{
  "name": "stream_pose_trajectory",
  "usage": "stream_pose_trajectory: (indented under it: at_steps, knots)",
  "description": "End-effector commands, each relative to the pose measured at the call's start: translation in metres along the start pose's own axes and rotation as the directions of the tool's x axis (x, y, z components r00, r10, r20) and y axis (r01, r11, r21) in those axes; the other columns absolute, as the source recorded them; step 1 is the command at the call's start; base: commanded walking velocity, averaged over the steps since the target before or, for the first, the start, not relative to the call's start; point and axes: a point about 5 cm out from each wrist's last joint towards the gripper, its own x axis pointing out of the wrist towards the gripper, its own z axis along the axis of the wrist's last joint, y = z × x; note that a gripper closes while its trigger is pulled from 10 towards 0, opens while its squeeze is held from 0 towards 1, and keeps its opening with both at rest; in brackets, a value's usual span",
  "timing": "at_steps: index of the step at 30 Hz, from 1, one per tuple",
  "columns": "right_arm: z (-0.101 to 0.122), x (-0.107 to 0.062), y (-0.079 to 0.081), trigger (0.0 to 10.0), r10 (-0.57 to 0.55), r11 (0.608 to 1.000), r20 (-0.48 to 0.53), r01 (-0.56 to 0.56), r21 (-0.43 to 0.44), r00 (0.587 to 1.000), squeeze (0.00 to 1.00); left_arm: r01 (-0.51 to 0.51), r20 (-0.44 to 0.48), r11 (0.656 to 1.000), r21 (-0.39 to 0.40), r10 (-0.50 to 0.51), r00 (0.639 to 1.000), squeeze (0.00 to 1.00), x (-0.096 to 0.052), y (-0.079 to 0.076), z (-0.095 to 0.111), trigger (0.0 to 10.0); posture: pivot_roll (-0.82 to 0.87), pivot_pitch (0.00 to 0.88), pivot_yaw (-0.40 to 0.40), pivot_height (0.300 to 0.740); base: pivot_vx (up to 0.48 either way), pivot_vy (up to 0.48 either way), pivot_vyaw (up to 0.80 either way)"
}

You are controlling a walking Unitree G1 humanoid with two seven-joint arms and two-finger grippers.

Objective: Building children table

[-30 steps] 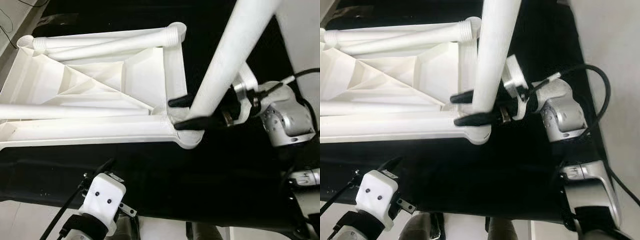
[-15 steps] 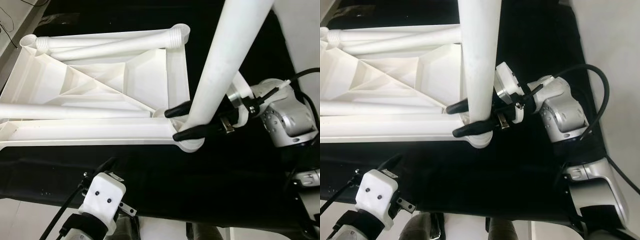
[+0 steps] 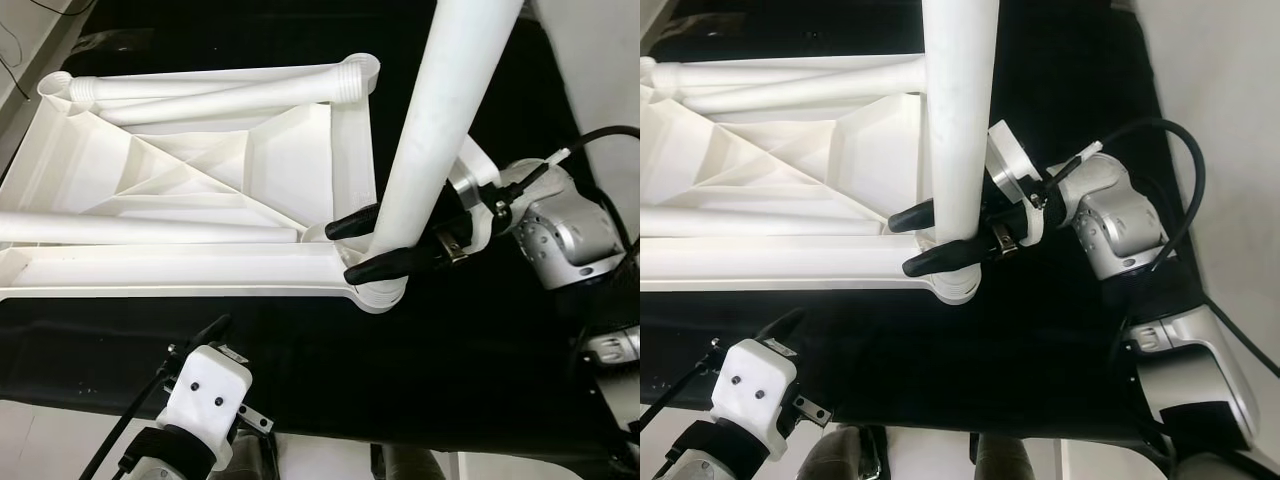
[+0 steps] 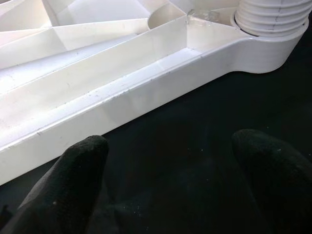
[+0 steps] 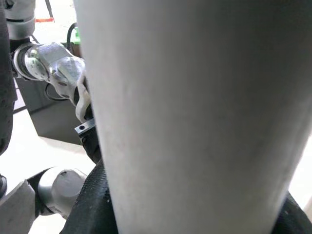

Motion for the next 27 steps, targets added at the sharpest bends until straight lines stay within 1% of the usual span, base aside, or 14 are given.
stream_pose_trajectory:
  at_steps: [1,7,8,12,14,18,20,21,22,23,24,25,27]
  knots:
    - [-0.025,0.013,0.01,10.0,0.073,0.993,-0.011,-0.072,0.095,0.997,0.0,-0.004,-0.01,1.0,-0.004,0.004,1.0,0.0,-0.004,-0.001,0.001,10.0,0.08,0.423,0.056,0.74,0.0,0.0,0.0]
    - [-0.026,0.014,0.014,10.0,0.08,0.993,-0.019,-0.078,0.09,0.997,0.0,-0.003,-0.011,1.0,-0.003,0.003,1.0,0.0,-0.004,0.0,0.002,10.0,0.08,0.426,0.061,0.74,0.0,0.0,0.0]
    - [-0.029,0.016,0.016,10.0,0.084,0.993,-0.038,-0.081,0.08,0.996,0.0,0.0,-0.012,1.0,-0.003,0.0,1.0,0.0,-0.004,0.0,0.002,10.0,0.08,0.427,0.063,0.74,0.0,0.0,0.0]
    - [-0.034,0.018,0.017,10.0,0.071,0.995,-0.074,-0.065,0.077,0.995,0.0,0.002,-0.013,1.0,-0.003,-0.002,1.0,0.0,-0.004,0.0,0.001,10.0,0.08,0.428,0.058,0.74,0.0,0.0,0.0]
    - [-0.034,0.018,0.017,10.0,0.071,0.995,-0.074,-0.065,0.077,0.995,0.0,0.002,-0.013,1.0,-0.003,-0.002,1.0,0.0,-0.004,0.0,0.001,10.0,0.08,0.428,0.058,0.74,0.0,0.0,0.0]
    - [-0.034,0.019,0.011,10.0,-0.051,0.994,-0.087,0.059,0.092,0.995,0.0,-0.001,-0.013,1.0,-0.003,0.001,1.0,0.0,-0.004,0.0,0.001,10.0,0.07,0.426,0.05,0.74,0.0,0.0,0.0]
    - [-0.034,0.019,0.011,10.0,-0.051,0.994,-0.087,0.059,0.092,0.995,0.0,-0.001,-0.013,1.0,-0.003,0.001,1.0,0.0,-0.004,0.0,0.001,10.0,0.07,0.426,0.05,0.74,0.0,0.0,0.0]
    - [-0.037,0.017,0.013,10.0,-0.189,0.968,-0.103,0.203,0.15,0.977,0.0,-0.002,-0.013,1.0,-0.003,0.002,1.0,0.0,-0.003,0.0,0.0,10.0,0.06,0.422,0.039,0.74,0.0,0.0,0.0]
    - [-0.037,0.017,0.013,10.0,-0.189,0.968,-0.103,0.203,0.15,0.977,0.0,-0.002,-0.013,1.0,-0.003,0.002,1.0,0.0,-0.003,0.0,0.0,10.0,0.06,0.422,0.039,0.74,0.0,0.0,0.0]
    - [-0.039,0.017,0.022,10.0,-0.313,0.92,-0.106,0.329,0.215,0.944,0.0,-0.004,-0.013,1.0,-0.003,0.004,1.0,0.0,-0.003,0.0,0.0,10.0,0.05,0.419,0.032,0.74,0.0,0.0,0.0]
    - [-0.04,0.018,0.026,10.0,-0.354,0.898,-0.103,0.369,0.238,0.929,0.0,-0.006,-0.013,1.0,-0.003,0.006,1.0,0.0,-0.002,0.0,-0.001,10.0,0.04,0.417,0.03,0.74,0.0,0.0,0.0]
    - [-0.04,0.019,0.028,10.0,-0.375,0.887,-0.101,0.389,0.25,0.921,0.0,-0.006,-0.013,1.0,-0.004,0.006,1.0,0.0,-0.002,0.0,-0.001,10.0,0.04,0.417,0.03,0.74,0.0,0.0,0.0]
    - [-0.041,0.02,0.029,10.0,-0.386,0.881,-0.1,0.399,0.255,0.917,0.0,-0.007,-0.013,1.0,-0.004,0.007,1.0,0.0,-0.002,0.0,-0.001,10.0,0.04,0.417,0.03,0.74,0.0,0.0,0.0]
